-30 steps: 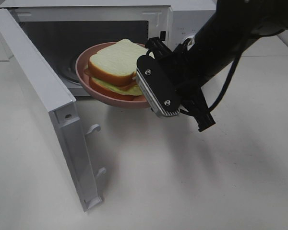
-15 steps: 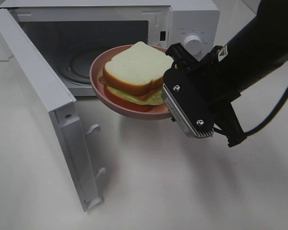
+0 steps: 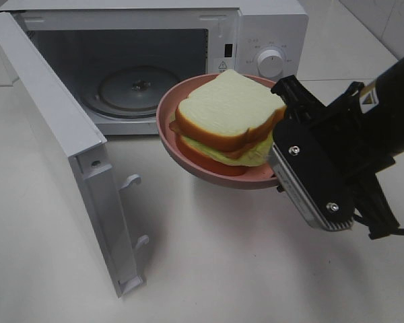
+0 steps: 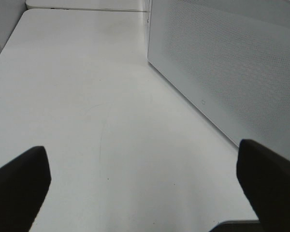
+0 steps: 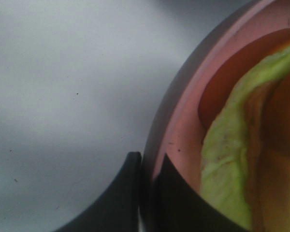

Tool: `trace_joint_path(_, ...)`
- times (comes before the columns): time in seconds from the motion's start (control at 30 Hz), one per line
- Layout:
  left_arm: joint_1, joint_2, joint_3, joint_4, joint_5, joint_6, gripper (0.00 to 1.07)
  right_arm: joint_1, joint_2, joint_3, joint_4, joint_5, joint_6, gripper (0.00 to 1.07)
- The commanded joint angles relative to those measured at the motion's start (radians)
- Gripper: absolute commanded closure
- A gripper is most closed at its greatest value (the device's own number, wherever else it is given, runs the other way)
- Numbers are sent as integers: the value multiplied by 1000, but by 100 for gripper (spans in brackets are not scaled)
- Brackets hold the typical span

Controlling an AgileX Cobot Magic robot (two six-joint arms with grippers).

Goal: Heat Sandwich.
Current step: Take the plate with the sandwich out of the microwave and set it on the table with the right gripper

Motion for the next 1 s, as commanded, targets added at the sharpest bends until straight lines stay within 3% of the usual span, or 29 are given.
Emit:
trace_joint_path(0.03,6,-5,4,1,-12,0,9,-7,-62,36,-41,-3,37,107)
trace_joint_path(0.53,6,-5,4,1,-12,0,9,-7,-305,204,-175,72,243,107)
trace_joint_path(1.0,6,-5,4,1,-12,0,9,-7,-447,263,-285,157,399,107)
